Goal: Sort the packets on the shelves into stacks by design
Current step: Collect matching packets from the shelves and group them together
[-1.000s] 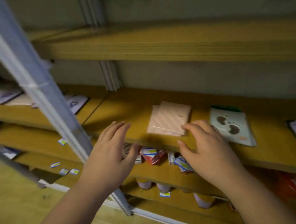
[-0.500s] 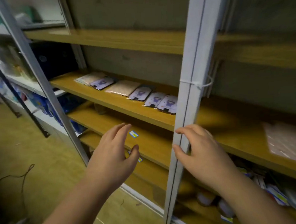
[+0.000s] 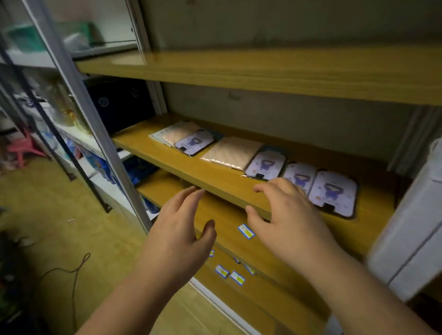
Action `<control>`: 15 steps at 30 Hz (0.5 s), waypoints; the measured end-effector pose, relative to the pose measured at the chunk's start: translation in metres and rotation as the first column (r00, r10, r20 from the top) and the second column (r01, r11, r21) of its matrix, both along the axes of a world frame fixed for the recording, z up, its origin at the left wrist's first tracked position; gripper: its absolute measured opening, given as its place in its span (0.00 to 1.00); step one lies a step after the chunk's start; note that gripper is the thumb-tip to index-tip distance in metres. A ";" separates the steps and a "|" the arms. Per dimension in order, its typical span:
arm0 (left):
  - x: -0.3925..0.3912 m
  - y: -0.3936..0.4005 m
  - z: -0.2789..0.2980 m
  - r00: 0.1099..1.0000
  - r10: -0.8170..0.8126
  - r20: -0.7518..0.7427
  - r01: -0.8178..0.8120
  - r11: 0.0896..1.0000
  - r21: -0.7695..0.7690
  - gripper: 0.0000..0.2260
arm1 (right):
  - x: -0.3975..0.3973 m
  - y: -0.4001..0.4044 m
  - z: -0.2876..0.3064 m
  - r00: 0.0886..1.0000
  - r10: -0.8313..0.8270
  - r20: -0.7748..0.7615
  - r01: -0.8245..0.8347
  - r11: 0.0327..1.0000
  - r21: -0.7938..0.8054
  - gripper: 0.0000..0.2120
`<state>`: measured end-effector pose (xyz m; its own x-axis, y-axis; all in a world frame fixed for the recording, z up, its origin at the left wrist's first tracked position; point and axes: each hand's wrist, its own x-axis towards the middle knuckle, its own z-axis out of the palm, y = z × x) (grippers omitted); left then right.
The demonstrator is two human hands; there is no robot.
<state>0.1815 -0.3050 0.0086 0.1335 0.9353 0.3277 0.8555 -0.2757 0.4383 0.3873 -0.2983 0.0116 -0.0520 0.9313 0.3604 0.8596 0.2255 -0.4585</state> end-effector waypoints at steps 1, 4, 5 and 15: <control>-0.007 0.013 0.003 1.000 0.006 -0.001 -0.006 1.000 -0.005 0.30 | -0.007 0.014 0.001 1.000 -0.002 -0.001 0.002 1.000 -0.001 0.21; -0.028 0.050 0.010 1.000 0.024 0.000 -0.024 1.000 -0.015 0.30 | -0.031 0.054 0.007 0.999 0.019 0.050 -0.019 1.000 0.003 0.21; -0.035 0.062 0.011 1.000 0.025 -0.002 -0.025 1.000 -0.012 0.30 | -0.039 0.066 0.009 0.998 0.028 0.061 -0.028 1.000 0.000 0.21; -0.095 0.191 -0.007 0.999 -0.019 0.030 0.021 0.998 -0.055 0.26 | -0.083 0.162 -0.003 0.993 -0.029 0.117 0.035 0.998 -0.044 0.19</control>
